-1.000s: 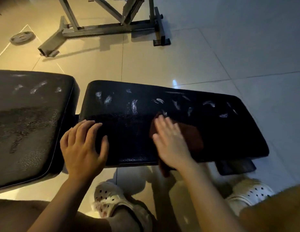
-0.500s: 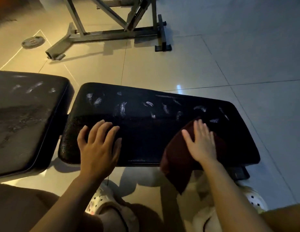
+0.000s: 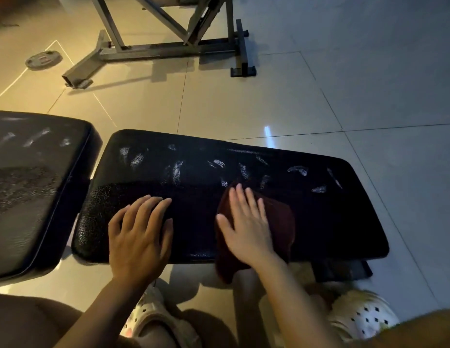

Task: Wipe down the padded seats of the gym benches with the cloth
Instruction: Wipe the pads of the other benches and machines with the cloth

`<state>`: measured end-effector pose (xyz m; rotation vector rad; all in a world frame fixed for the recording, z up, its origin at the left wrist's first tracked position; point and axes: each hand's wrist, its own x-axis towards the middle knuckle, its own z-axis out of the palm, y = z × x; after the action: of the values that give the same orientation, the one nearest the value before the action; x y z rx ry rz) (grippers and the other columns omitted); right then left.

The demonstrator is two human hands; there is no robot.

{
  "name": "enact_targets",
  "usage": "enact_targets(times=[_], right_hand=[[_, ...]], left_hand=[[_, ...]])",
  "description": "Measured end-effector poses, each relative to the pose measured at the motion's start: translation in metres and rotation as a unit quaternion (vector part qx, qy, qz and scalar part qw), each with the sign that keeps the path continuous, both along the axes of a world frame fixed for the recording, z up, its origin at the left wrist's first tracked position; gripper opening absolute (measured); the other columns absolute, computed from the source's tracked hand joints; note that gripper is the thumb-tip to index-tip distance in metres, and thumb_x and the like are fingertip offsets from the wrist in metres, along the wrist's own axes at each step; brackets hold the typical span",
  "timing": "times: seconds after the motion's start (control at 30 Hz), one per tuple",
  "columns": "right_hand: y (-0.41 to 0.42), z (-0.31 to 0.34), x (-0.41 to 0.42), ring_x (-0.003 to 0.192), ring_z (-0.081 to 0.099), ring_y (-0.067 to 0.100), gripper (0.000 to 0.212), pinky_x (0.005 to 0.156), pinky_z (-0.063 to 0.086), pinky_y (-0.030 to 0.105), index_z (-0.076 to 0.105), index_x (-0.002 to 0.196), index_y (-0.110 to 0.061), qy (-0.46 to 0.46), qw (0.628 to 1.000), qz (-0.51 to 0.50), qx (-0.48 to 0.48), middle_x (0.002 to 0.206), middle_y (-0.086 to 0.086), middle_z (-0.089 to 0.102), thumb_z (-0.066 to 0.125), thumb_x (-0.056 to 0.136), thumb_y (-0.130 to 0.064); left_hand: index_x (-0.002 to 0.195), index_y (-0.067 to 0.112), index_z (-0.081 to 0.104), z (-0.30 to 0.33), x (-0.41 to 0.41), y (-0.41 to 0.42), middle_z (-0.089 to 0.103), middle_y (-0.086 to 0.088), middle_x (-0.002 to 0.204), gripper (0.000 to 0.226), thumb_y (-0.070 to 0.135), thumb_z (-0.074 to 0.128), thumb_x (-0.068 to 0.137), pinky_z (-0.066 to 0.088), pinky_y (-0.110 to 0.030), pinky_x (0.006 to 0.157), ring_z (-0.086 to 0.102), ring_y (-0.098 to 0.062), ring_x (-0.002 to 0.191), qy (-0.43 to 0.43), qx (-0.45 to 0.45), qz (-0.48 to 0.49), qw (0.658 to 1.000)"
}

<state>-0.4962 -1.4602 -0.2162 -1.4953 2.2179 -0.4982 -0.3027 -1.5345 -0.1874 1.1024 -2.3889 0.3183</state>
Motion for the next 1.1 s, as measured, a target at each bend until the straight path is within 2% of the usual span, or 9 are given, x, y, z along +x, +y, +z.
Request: enact_targets(times=[0.1,0.2,0.3,0.37,0.43,0.6,0.8,0.97,1.1], right_hand=[[-0.008,0.016,0.059,0.145,-0.025,0.009,0.064,0.119,-0.017,0.038,-0.005,0.155,-0.024,-0.022,0.992,0.121,-0.042,0.161,-0.008,-0.018,0.026,0.104,-0.046],[-0.014,0.021,0.083,0.145,-0.023,0.007,0.061,0.115,-0.022,0.031,-0.002,0.155,-0.025,-0.014,0.986,0.152,-0.064,0.162,-0.008,-0.012,0.024,0.104,-0.046],[-0.011,0.015,0.072,0.146,-0.021,0.005,0.068,0.116,-0.02,0.03,-0.001,0.156,-0.026,0.008,0.992,0.111,-0.061,0.162,-0.01,-0.012,0.018,0.099,-0.058],[-0.002,0.007,0.054,0.146,-0.021,0.007,0.08,0.118,-0.017,0.032,-0.005,0.155,-0.026,0.008,0.998,0.052,-0.035,0.159,-0.01,-0.017,0.005,0.089,-0.07],[0.009,-0.004,0.027,0.147,-0.017,0.009,0.081,0.12,-0.013,0.034,-0.006,0.154,-0.026,0.009,1.0,-0.024,-0.017,0.158,-0.009,-0.016,0.0,0.087,-0.07],[0.049,-0.042,-0.081,0.15,-0.008,0.013,0.073,0.12,-0.012,0.035,0.0,0.156,-0.021,0.037,0.976,-0.208,0.062,0.163,-0.002,-0.006,0.01,0.096,-0.062],[0.078,-0.075,-0.181,0.151,-0.004,0.017,0.073,0.121,-0.007,0.04,0.001,0.156,-0.014,0.024,0.933,-0.336,0.13,0.164,0.004,-0.003,0.012,0.099,-0.059],[0.074,-0.068,-0.159,0.151,-0.004,0.021,0.07,0.122,-0.005,0.041,-0.001,0.156,-0.01,0.004,0.92,-0.366,0.138,0.164,0.008,-0.004,0.014,0.102,-0.053],[0.066,-0.05,-0.088,0.149,-0.013,0.016,0.067,0.119,-0.012,0.035,-0.006,0.155,-0.017,0.019,0.967,-0.241,0.082,0.162,-0.001,-0.013,0.013,0.101,-0.052]], left_hand=[[0.122,0.009,0.059,0.006,0.001,0.002,0.063,-0.015,0.12,0.041,0.027,0.036,0.094,0.031,-0.043,0.096,0.049,-0.029,0.118,0.077,0.038,-0.006,0.996],[0.123,0.009,0.056,0.01,0.005,0.002,0.059,-0.017,0.121,0.04,0.026,0.035,0.094,0.029,-0.041,0.097,0.048,-0.03,0.116,0.124,0.064,-0.011,0.99],[0.123,0.008,0.056,0.011,0.009,0.004,0.057,-0.016,0.122,0.039,0.024,0.038,0.093,0.027,-0.041,0.099,0.047,-0.03,0.117,0.11,0.055,-0.038,0.992],[0.123,0.01,0.056,0.011,0.008,0.007,0.058,-0.016,0.122,0.037,0.025,0.041,0.093,0.028,-0.044,0.101,0.046,-0.031,0.12,0.085,0.036,-0.065,0.994],[0.124,0.013,0.053,0.011,-0.001,0.013,0.057,-0.015,0.123,0.036,0.028,0.041,0.094,0.027,-0.045,0.103,0.046,-0.031,0.122,0.07,0.023,-0.084,0.994],[0.121,0.014,0.058,-0.006,-0.036,0.024,0.063,-0.012,0.122,0.034,0.031,0.043,0.095,0.027,-0.049,0.106,0.048,-0.029,0.124,0.016,0.026,-0.1,0.994],[0.118,0.01,0.066,-0.021,-0.047,0.025,0.065,-0.013,0.121,0.04,0.033,0.043,0.095,0.026,-0.045,0.107,0.047,-0.028,0.124,-0.062,-0.007,-0.074,0.995],[0.118,0.011,0.065,-0.026,-0.05,0.026,0.066,-0.012,0.12,0.038,0.033,0.044,0.096,0.029,-0.042,0.103,0.049,-0.027,0.121,-0.061,-0.027,-0.059,0.996],[0.117,0.011,0.065,-0.022,-0.055,0.028,0.064,-0.013,0.12,0.038,0.034,0.043,0.096,0.031,-0.046,0.101,0.048,-0.029,0.122,-0.043,-0.002,-0.016,0.999]])
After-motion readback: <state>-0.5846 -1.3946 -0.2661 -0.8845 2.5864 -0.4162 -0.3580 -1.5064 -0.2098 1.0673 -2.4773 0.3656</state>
